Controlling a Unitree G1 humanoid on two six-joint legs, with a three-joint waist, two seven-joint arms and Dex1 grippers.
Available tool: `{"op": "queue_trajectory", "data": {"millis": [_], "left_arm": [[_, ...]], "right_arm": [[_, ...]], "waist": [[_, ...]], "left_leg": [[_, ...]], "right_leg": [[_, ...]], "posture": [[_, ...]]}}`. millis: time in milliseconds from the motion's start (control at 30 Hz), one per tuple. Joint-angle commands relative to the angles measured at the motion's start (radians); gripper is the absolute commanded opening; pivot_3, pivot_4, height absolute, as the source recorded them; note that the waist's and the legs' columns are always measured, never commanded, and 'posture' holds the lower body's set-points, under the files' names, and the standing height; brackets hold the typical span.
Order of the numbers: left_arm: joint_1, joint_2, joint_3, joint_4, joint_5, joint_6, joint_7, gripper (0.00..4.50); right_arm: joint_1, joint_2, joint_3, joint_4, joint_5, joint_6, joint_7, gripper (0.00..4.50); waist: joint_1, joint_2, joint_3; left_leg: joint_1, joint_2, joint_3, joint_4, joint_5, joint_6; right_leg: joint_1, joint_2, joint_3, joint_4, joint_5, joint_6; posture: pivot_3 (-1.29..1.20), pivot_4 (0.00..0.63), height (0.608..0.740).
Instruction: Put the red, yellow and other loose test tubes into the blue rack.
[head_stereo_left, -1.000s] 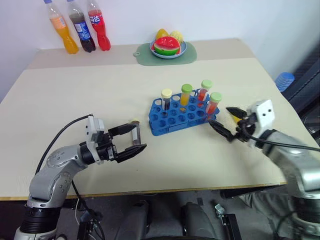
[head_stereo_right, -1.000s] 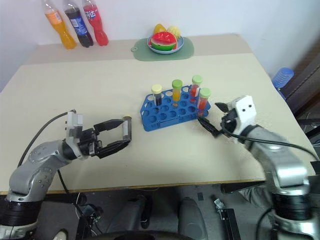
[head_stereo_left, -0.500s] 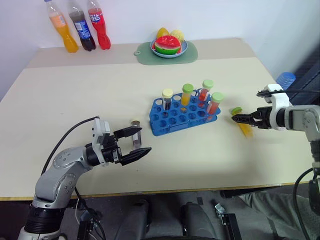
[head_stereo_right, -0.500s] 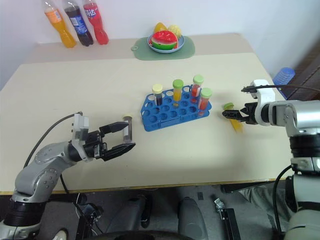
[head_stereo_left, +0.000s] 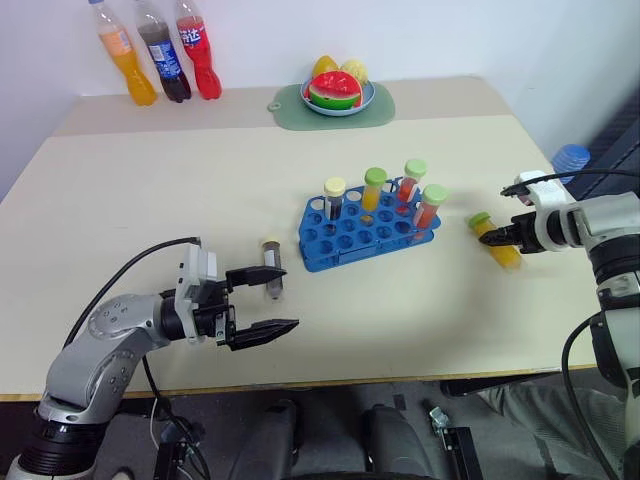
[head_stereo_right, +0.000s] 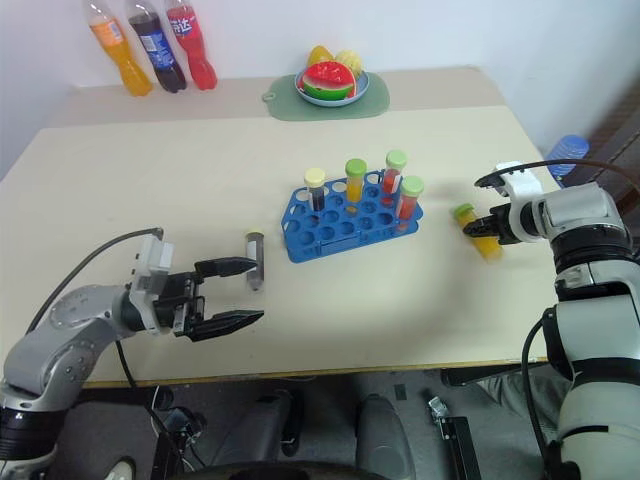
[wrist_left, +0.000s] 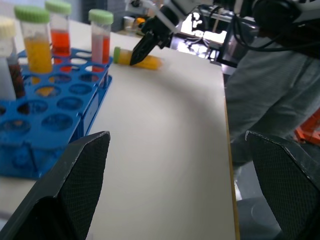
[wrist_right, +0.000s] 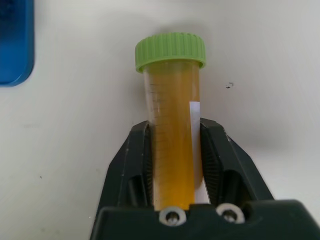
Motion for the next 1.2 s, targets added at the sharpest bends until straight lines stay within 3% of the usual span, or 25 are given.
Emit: {"op": "queue_trajectory", "data": {"millis": [33, 167, 233, 300, 400, 600, 767, 1200], "left_arm": [[-0.032, 0.004, 0.004, 0.012, -0.003, -0.017, -0.022, 4.50], [-0.045, -0.007, 0.004, 0.039, 0.001, -0.025, -0.024, 4.50], [-0.046, -0.020, 0.011, 0.061, -0.001, -0.030, -0.018, 4.50], [-0.044, -0.021, 0.004, 0.079, 0.017, -0.048, -0.029, 4.50], [-0.046, -0.032, -0.002, 0.117, 0.044, -0.079, -0.037, 4.50], [-0.048, -0.059, 0.032, 0.175, 0.055, -0.122, -0.025, 4.50], [-0.043, -0.066, 0.057, 0.169, 0.035, -0.116, 0.000, 4.50], [-0.001, -0.067, 0.084, 0.112, 0.014, -0.099, 0.051, 4.50]], "right_arm": [[0.083, -0.102, 0.013, -0.123, -0.063, -0.126, 0.080, 0.81], [0.313, -0.244, -0.102, -0.432, 0.013, -0.241, 0.199, 0.81], [0.572, -0.253, -0.318, -0.736, 0.207, -0.296, 0.320, 0.81], [0.718, -0.197, -0.450, -0.924, 0.316, -0.329, 0.326, 0.81], [0.743, -0.029, -0.474, -1.027, 0.349, -0.389, 0.187, 0.81], [0.652, 0.367, -0.395, -1.005, 0.259, -0.571, -0.136, 0.81], [0.576, 0.540, -0.356, -0.831, 0.165, -0.769, -0.287, 0.81], [0.522, 0.641, -0.288, -0.506, 0.053, -1.065, -0.358, 0.81]], "waist": [[0.007, 0.000, 0.000], [0.018, 0.001, 0.001], [0.021, 0.002, 0.001], [0.013, 0.002, 0.001], [-0.009, 0.001, 0.001], [0.005, -0.001, 0.001], [0.005, -0.002, 0.001], [-0.003, -0.001, 0.001]], "left_leg": [[0.000, 0.000, 0.000, 0.000, 0.000, 0.000], [-0.001, -0.002, -0.001, 0.000, 0.000, 0.000], [-0.002, -0.001, -0.001, -0.001, 0.000, 0.001], [-0.001, 0.001, -0.001, -0.001, -0.001, 0.001], [0.001, 0.002, 0.000, 0.000, -0.001, 0.001], [0.004, 0.001, -0.001, 0.001, 0.000, 0.000], [0.000, -0.001, -0.002, 0.001, 0.001, -0.002], [0.005, 0.000, -0.002, 0.000, 0.001, -0.002]], "right_leg": [[0.000, 0.000, 0.000, 0.000, 0.000, 0.000], [-0.001, -0.001, -0.001, -0.001, 0.000, 0.000], [-0.001, -0.001, -0.001, -0.001, 0.000, 0.000], [0.000, 0.000, -0.001, -0.002, 0.000, 0.000], [0.001, 0.000, 0.001, 0.001, 0.000, 0.000], [0.003, 0.000, 0.001, 0.003, 0.001, -0.001], [0.000, -0.001, 0.000, 0.003, 0.001, 0.000], [0.002, 0.001, 0.000, 0.004, 0.001, -0.001]], "posture": [[0.00, 0.150, 0.740], [0.00, 0.150, 0.740], [0.00, 0.150, 0.740], [0.00, 0.150, 0.740], [0.00, 0.150, 0.740], [0.00, 0.150, 0.740], [0.00, 0.150, 0.740], [0.00, 0.150, 0.740]]}}
